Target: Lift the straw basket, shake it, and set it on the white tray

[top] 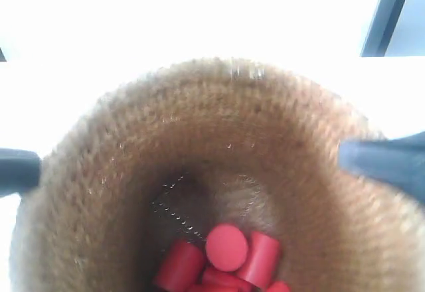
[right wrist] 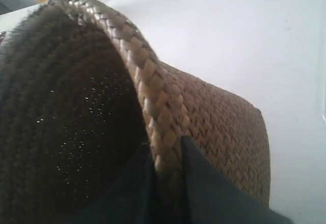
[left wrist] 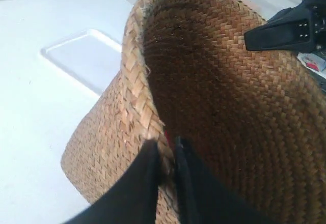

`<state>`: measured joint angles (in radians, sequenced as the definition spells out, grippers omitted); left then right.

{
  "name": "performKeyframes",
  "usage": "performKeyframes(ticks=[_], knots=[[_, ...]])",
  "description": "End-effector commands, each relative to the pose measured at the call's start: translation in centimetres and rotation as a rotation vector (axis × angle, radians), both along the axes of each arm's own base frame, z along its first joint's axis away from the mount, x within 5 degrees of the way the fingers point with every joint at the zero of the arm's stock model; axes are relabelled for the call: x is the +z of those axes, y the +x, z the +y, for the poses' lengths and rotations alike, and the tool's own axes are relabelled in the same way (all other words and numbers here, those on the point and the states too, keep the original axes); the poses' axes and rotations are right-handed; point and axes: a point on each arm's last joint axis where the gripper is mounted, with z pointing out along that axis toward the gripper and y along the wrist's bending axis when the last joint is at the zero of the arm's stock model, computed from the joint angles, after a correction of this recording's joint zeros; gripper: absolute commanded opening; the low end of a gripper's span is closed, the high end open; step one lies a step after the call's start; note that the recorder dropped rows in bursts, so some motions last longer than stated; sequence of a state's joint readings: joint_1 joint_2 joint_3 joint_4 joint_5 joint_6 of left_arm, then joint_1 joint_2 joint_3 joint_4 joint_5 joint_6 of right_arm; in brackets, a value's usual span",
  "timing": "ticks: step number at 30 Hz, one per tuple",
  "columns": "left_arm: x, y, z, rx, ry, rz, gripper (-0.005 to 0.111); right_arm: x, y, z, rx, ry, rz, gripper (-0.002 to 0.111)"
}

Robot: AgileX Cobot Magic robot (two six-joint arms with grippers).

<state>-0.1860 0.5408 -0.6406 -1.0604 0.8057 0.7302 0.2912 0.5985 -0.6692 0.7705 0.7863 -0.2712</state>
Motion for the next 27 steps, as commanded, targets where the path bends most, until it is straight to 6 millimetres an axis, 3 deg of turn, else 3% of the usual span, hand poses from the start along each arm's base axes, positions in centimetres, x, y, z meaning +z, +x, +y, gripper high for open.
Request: performKeyframes(ticks=[1, 2, 5, 6, 8, 10, 12, 14, 17, 19, 21, 23, 24, 25, 27], knots=[[4.4, -2.5, 0.2, -0.043, -0.042, -0.119, 0.000, 5.3, -1.8, -0.5, 0.007, 0.038, -0.166, 0.000], [4.1, -2.6, 0.3, -0.031, -0.031, -0.105, 0.000, 4.3, -1.7, -0.7, -0.012, 0.020, -0.135, 0.000], [0.5, -1.3, 0.4, 0.030, -0.015, -0.008, 0.000, -0.8, -0.2, -0.7, -0.085, 0.008, -0.043, 0.000], [0.0, -0.7, 0.4, 0.064, -0.037, 0.006, 0.000, -1.5, 0.2, -0.7, -0.107, 0.022, -0.048, 0.000], [1.5, -0.9, 0.1, 0.016, -0.060, -0.034, 0.000, -0.3, 0.0, -0.7, -0.091, 0.041, -0.103, 0.000], [4.9, -2.2, 0.2, -0.031, -0.052, -0.116, 0.000, 3.2, -1.2, -0.6, -0.030, 0.055, -0.168, 0.000], [6.8, -3.0, 0.5, -0.020, -0.018, -0.157, 0.000, 5.4, -2.1, -0.8, -0.012, 0.021, -0.206, 0.000], [5.7, -2.9, 0.6, -0.014, 0.030, -0.096, 0.000, 4.1, -1.7, -1.2, -0.057, -0.022, -0.134, 0.000], [0.5, -1.1, 0.3, 0.005, 0.025, 0.045, 0.000, -1.2, -0.2, -1.0, -0.101, -0.030, -0.030, 0.000], [-1.6, -0.1, 0.0, 0.018, -0.023, 0.079, 0.000, -2.5, 0.2, -0.8, -0.107, -0.018, -0.033, 0.000], [-0.2, -0.1, -0.1, -0.001, -0.047, 0.033, 0.000, -0.6, -0.3, -0.7, -0.069, -0.007, -0.076, 0.000], [2.8, -1.0, 0.0, -0.024, -0.043, -0.048, 0.000, 3.6, -1.6, -0.7, -0.004, -0.002, -0.154, 0.000], [5.7, -2.3, 0.2, -0.040, -0.032, -0.134, 0.000, 6.7, -3.1, -1.3, -0.005, -0.029, -0.219, 0.000], [6.0, -2.7, 0.3, -0.030, -0.024, -0.143, 0.000, 6.9, -3.3, -1.6, -0.034, -0.036, -0.208, 0.000], [2.1, -1.6, 0.3, -0.002, 0.008, -0.038, 0.000, 3.0, -2.3, -1.7, -0.084, -0.055, -0.118, 0.000]])
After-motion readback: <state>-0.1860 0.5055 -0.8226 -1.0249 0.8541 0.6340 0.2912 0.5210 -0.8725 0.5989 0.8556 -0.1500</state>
